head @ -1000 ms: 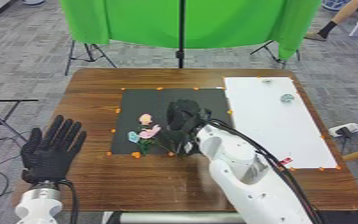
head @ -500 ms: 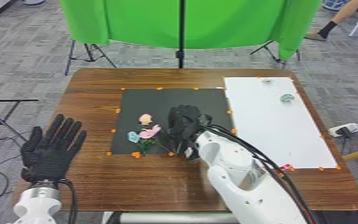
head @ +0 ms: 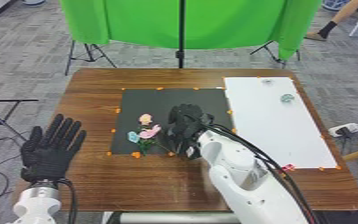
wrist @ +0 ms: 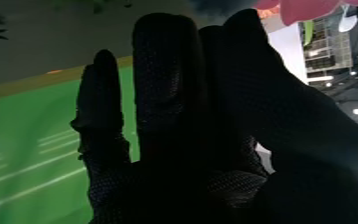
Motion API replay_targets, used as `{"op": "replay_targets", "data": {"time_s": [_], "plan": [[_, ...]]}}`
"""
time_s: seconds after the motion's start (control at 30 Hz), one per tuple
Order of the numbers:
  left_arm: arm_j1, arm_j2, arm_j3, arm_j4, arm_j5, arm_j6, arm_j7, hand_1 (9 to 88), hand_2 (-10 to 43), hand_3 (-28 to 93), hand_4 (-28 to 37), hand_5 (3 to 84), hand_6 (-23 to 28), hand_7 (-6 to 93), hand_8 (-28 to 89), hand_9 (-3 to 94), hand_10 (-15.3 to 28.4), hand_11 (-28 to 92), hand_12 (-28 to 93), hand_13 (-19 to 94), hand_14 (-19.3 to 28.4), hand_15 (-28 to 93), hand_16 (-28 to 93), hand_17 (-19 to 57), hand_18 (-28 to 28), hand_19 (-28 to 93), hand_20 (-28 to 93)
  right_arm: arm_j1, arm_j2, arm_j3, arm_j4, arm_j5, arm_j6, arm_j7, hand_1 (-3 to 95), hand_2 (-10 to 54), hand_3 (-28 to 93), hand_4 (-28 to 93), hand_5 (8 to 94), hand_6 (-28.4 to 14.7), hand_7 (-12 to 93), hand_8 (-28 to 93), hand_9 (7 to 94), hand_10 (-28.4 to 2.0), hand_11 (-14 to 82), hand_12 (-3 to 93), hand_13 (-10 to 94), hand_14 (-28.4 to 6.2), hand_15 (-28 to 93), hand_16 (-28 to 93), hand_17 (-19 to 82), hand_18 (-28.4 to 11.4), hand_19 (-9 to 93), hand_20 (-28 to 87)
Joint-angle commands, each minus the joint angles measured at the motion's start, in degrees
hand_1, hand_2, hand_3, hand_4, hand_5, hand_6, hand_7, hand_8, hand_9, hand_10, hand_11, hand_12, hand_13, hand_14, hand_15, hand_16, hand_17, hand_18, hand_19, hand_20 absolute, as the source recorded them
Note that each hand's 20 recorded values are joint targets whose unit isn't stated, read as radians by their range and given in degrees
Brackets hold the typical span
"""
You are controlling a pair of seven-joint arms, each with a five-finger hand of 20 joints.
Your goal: Arrange flowers
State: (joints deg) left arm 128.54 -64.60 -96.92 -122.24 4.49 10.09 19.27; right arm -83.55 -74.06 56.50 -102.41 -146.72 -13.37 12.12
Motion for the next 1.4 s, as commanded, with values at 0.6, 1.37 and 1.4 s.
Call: {"op": "replay_targets", "data": {"time_s": [0.6, 1.37, 1.4], "plan": [[2.67, -1.00, -0.28, -0.32, -0.19, -0.65, 1.46, 26.9, 10.8, 78, -28.3, 45.6, 9.2, 8.6, -9, 41.1, 15.4, 18, 9, 31, 16.3, 31, -7, -7.4, 14.2, 36, 12, 3.84, 10.80, 13.26, -1.92, 5.18, 9.63, 7.15, 46.9, -9.5, 80, -28, 51.2, -3.2, 14, -12, 50.8, -14.9, 10.1, 14.7, 57, -11.1, 57, 23, 28, -22.0, 81, 31], [1.72, -0.38, 0.57, 0.05, -0.03, -1.46, 1.97, 27.0, 10.6, 78, -28.3, 45.6, 8.9, 8.8, -9, 41.2, 15.1, 18, 9, 31, 16.3, 31, -6, -7.4, 14.3, 36, 12, 7.23, 21.68, 22.35, 12.64, -2.72, -1.30, 2.73, 40.9, -9.5, 86, -28, 39.7, -3.7, 14, -12, 31.5, -17.1, 5.0, 13.3, 22, -16.5, 18, 17, 10, -20.2, 55, 21], [1.80, -0.51, 0.55, 0.01, -0.06, -1.46, 1.94, 27.0, 10.6, 78, -28.3, 45.7, 8.9, 8.8, -9, 41.3, 15.0, 18, 9, 31, 16.3, 31, -6, -7.4, 14.3, 36, 12, 7.35, 21.78, 22.02, 13.24, -2.96, -1.52, 2.72, 41.0, -9.5, 86, -28, 39.4, -3.6, 14, -12, 31.4, -17.0, 4.9, 13.2, 22, -16.5, 17, 17, 10, -20.0, 55, 21]]}}
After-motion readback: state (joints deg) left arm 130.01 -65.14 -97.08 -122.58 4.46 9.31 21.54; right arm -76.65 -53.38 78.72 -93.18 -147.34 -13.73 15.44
